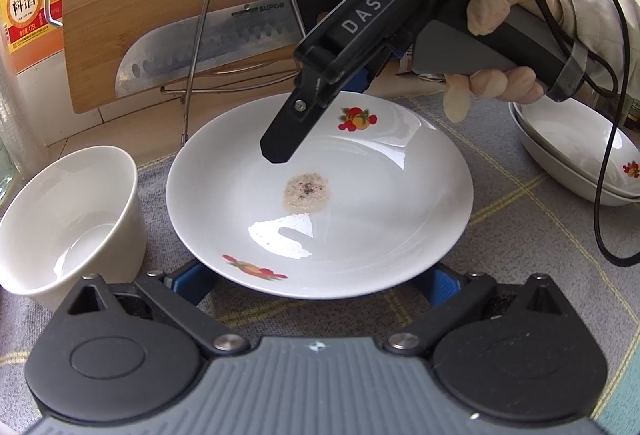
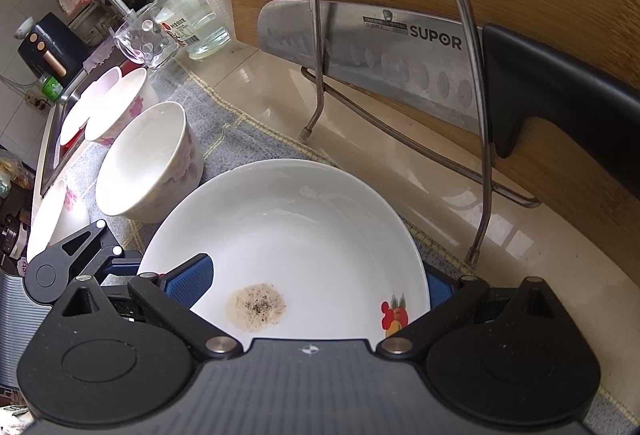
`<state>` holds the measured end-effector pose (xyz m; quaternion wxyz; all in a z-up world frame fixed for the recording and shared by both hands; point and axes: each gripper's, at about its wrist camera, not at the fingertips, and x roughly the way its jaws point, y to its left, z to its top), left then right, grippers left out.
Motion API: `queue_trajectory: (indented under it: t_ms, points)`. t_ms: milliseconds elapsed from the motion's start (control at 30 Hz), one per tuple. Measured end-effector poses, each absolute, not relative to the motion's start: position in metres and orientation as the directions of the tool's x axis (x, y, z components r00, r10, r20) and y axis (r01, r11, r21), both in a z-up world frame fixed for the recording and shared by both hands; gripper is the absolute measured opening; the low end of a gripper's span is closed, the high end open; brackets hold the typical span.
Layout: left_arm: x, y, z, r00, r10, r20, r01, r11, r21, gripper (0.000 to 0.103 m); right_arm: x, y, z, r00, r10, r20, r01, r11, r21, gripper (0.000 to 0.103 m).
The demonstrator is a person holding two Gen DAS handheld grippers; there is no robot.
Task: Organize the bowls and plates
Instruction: 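Carry the stained plate with the right gripper toward the plate stack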
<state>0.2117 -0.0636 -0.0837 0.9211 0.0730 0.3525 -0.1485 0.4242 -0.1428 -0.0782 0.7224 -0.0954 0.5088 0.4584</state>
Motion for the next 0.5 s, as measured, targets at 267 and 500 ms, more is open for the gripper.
queue_trajectory:
  t_ms: [267, 500]
  points:
    - [0.209, -0.0635, -0.084, 0.709, -0.232, -0.666, 0.331, 0.943, 0.024, 0.101, 0.4257, -0.1426, -0.0778, 0.051, 0.566, -0.823, -0.764, 0.553, 0.333, 0.103]
    - [0.209, -0.0636, -0.0836, 0.707, -0.232, -0.668, 0.331, 0.943, 0.023, 0.101, 0.4274, -0.1422, -0.0777, 0.041, 0.567, -0.823, -0.767, 0.545, 0.338, 0.103]
